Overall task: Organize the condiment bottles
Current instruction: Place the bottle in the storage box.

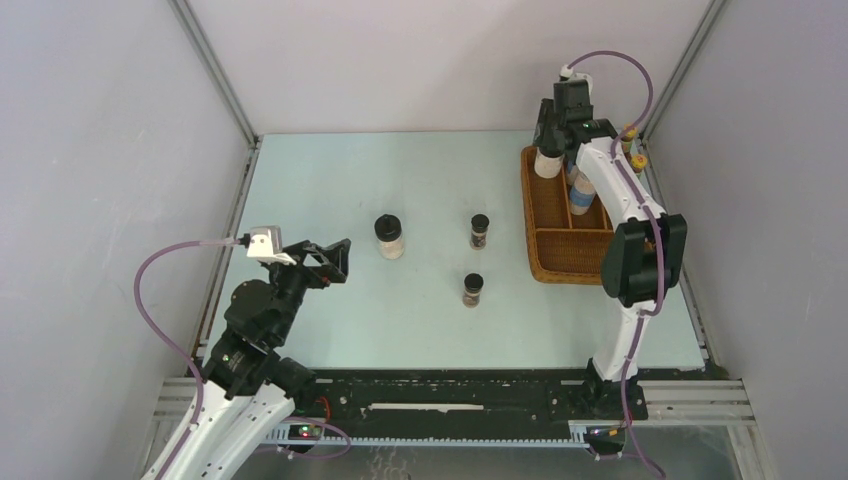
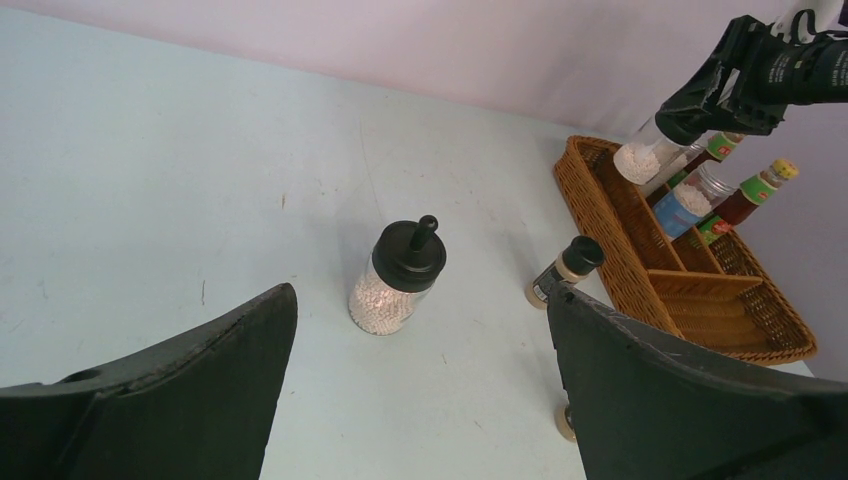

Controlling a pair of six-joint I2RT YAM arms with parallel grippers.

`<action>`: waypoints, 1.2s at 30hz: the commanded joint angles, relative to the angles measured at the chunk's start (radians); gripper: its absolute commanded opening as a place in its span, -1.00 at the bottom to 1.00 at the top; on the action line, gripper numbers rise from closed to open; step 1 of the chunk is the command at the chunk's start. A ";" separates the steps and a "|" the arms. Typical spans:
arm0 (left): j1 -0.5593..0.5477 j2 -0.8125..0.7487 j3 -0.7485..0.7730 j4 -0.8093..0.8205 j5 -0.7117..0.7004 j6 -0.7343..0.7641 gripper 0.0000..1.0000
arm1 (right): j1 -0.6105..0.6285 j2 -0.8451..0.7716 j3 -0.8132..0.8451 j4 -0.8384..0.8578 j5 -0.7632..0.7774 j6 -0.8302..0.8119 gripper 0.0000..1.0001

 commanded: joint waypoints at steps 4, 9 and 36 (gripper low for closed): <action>-0.004 0.018 -0.025 0.030 -0.007 0.004 1.00 | -0.019 0.049 0.084 0.064 -0.013 0.032 -1.00; -0.004 0.015 -0.025 0.031 -0.010 0.005 1.00 | -0.031 0.083 0.091 0.072 -0.025 0.041 -1.00; -0.004 0.034 -0.025 0.034 -0.018 0.007 1.00 | -0.059 0.183 0.141 0.093 -0.061 0.048 -1.00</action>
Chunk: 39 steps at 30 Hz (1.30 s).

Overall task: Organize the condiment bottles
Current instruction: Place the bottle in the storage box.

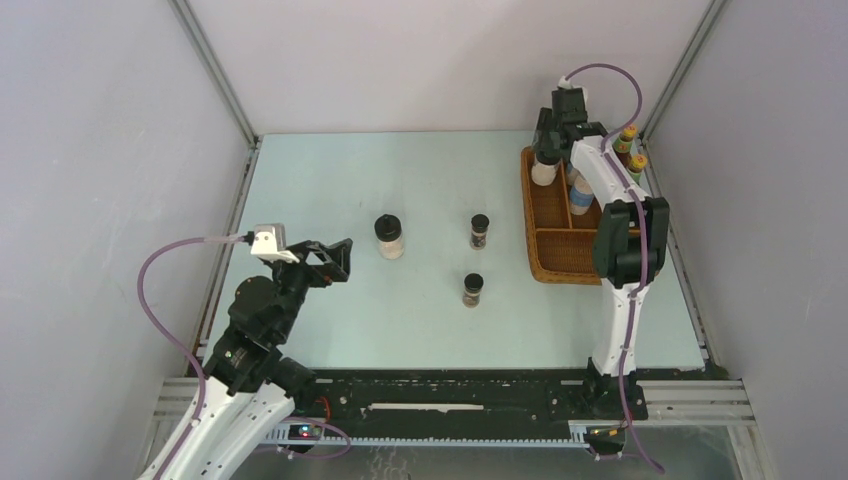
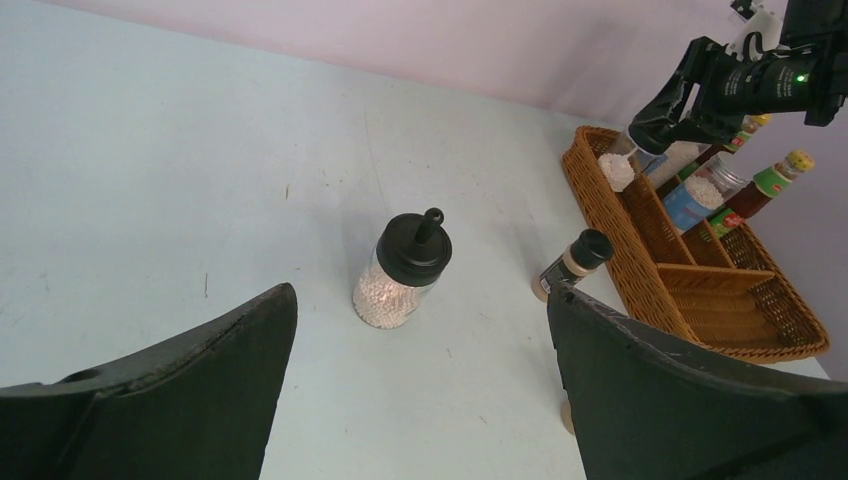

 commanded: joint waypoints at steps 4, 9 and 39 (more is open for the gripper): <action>-0.004 0.010 -0.026 0.035 -0.018 0.007 1.00 | -0.009 0.019 0.080 0.059 -0.008 0.023 -1.00; -0.004 0.012 -0.026 0.035 -0.019 0.008 1.00 | -0.009 0.033 0.093 0.056 -0.006 0.024 -1.00; -0.004 0.028 -0.025 0.036 -0.022 0.006 1.00 | -0.016 0.073 0.109 0.050 -0.005 0.019 -1.00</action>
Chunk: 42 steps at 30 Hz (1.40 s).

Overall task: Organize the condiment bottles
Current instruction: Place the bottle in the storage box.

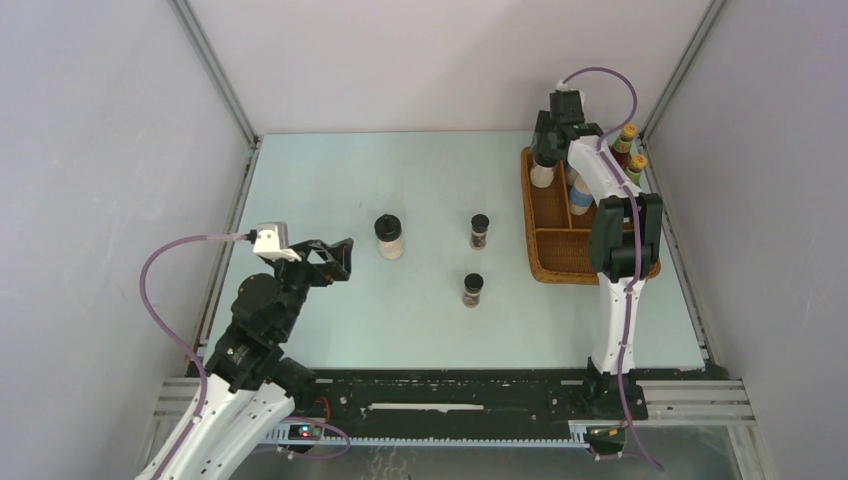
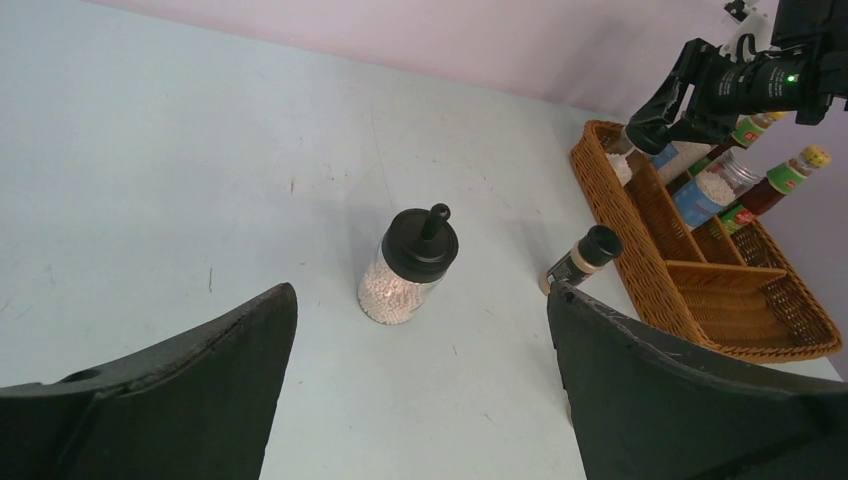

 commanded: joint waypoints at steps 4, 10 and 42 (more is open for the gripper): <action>-0.004 0.008 -0.025 0.036 -0.013 0.004 1.00 | -0.010 -0.005 0.054 0.049 0.001 0.014 -1.00; -0.004 0.007 -0.025 0.037 -0.012 0.005 1.00 | -0.010 0.010 0.069 0.029 -0.011 0.013 -0.83; -0.004 -0.017 -0.025 0.027 -0.017 0.006 1.00 | 0.005 -0.034 0.070 0.026 -0.005 -0.024 0.67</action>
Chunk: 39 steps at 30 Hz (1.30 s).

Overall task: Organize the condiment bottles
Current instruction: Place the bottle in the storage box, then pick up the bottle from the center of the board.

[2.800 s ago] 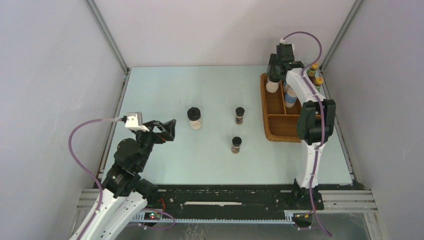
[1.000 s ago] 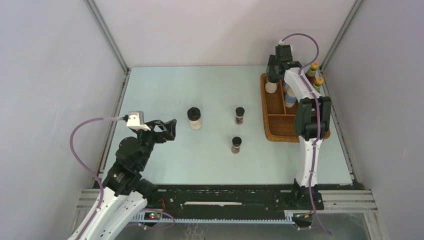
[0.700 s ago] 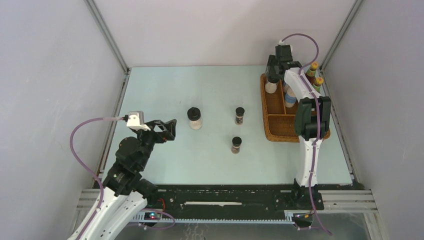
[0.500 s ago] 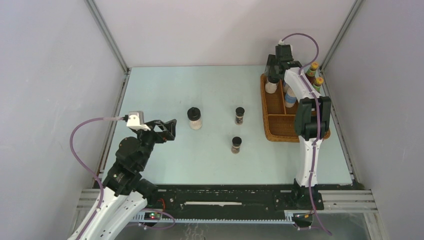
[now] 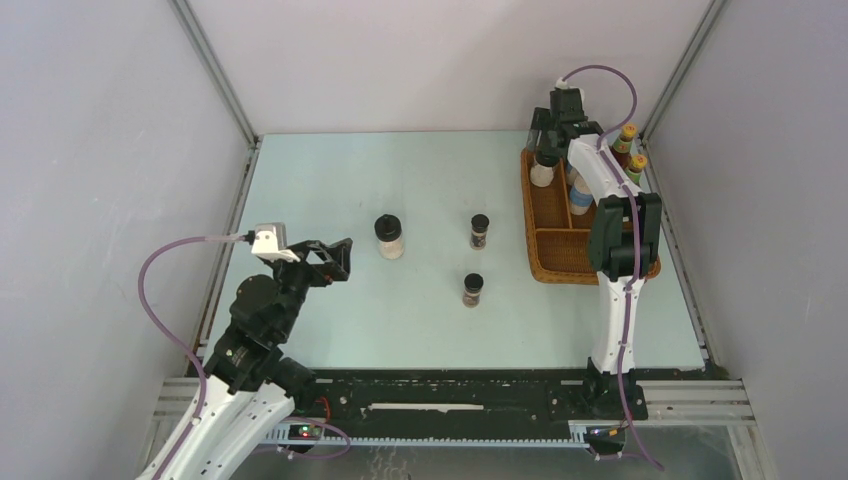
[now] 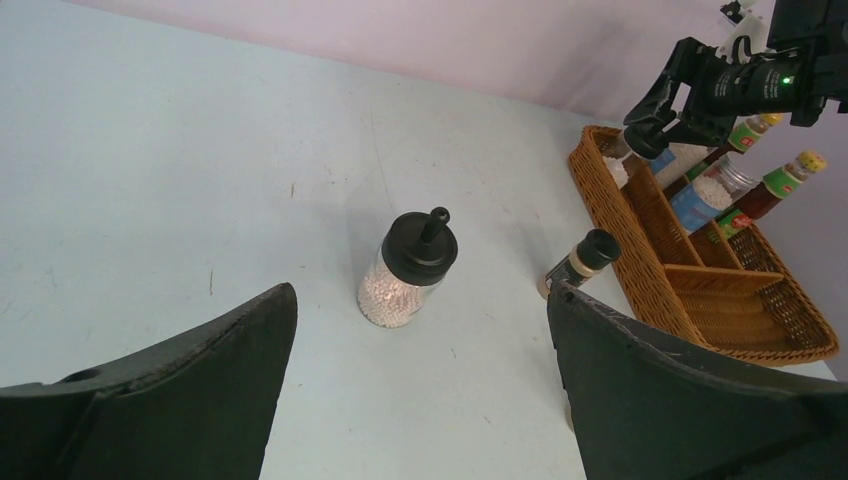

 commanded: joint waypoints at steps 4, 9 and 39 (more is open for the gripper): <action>-0.004 -0.011 -0.025 0.028 -0.017 0.006 1.00 | 0.004 -0.055 0.045 0.027 0.015 -0.017 0.67; -0.004 -0.018 -0.024 0.033 -0.016 0.010 1.00 | 0.014 -0.086 0.049 0.029 0.048 -0.026 0.68; -0.006 -0.106 0.032 0.040 0.052 -0.043 1.00 | 0.546 -0.867 -0.449 -0.098 0.297 0.010 0.66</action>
